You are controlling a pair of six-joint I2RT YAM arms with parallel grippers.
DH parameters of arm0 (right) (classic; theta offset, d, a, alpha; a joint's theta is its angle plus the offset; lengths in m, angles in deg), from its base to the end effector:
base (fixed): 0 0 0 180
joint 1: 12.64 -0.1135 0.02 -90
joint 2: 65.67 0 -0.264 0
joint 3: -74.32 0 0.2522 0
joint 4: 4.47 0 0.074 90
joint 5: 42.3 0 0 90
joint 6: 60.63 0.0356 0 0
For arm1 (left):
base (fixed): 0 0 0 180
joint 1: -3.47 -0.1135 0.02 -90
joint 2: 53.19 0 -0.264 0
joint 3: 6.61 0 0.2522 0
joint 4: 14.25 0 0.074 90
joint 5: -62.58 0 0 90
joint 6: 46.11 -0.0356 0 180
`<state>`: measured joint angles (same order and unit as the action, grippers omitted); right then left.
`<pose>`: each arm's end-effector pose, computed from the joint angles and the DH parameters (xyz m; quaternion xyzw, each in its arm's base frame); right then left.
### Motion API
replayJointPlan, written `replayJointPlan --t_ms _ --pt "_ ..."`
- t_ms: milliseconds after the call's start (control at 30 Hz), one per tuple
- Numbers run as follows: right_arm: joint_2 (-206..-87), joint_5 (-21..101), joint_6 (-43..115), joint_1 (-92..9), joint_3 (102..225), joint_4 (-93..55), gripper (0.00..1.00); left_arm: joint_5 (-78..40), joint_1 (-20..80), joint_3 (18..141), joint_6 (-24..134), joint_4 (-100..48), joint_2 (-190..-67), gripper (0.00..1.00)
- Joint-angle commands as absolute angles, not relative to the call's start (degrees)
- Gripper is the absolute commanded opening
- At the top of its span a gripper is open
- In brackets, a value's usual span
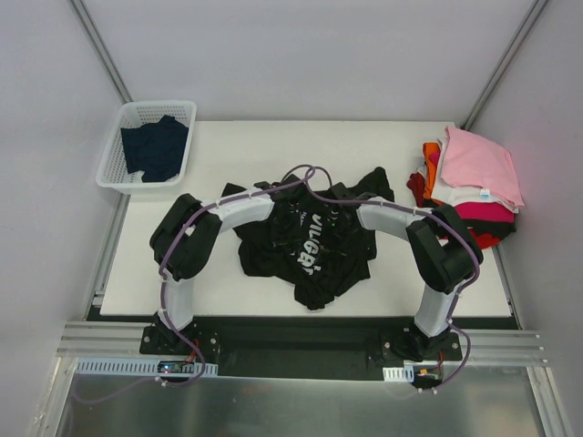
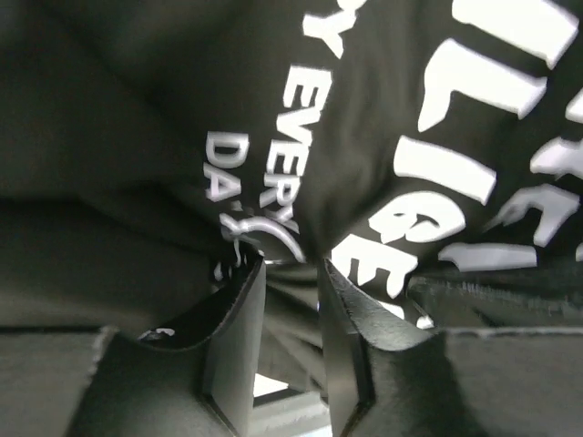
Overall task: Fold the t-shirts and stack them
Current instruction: Flatten out the tshirt
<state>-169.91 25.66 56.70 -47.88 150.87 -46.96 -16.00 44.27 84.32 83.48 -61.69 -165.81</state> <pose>0.2737 0.2097 0.1515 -0.0995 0.9623 0.2486 0.0466 0.2942 -0.2632 0.1622 0.0284 0.9783 -0.1911 0.0745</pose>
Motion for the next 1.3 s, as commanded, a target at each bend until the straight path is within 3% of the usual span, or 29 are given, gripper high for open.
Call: replayJointPlan --t_ms 0,433,667,833,1033,1167,1267 --pt "-170.08 26.52 58.46 -48.85 152.42 -46.09 0.01 -16.08 44.52 80.55 83.35 -62.38 -159.99 0.32" --pt "-169.99 26.69 58.28 -48.76 150.14 -45.39 0.01 -16.43 40.13 57.72 82.12 -64.75 -138.99 0.39" --pt "-169.82 26.78 57.49 -48.85 150.22 -46.18 0.01 -22.05 33.02 49.52 82.91 -75.11 -123.44 0.44" --pt "-169.2 26.69 56.88 -48.85 150.58 -47.15 0.01 -21.98 32.04 53.73 86.6 -77.32 -123.06 0.45" --pt "-167.89 27.48 55.56 -48.85 151.28 -49.08 0.01 -22.41 32.04 59.27 85.73 -76.97 -126.4 0.81" --pt "-167.09 28.01 55.21 -48.85 150.93 -49.7 0.01 -22.59 32.04 58.75 85.37 -75.39 -127.81 0.81" --pt "-167.0 28.01 55.03 -48.85 150.58 -49.7 0.01 -21.62 32.04 57.6 86.34 -72.5 -128.51 0.73"
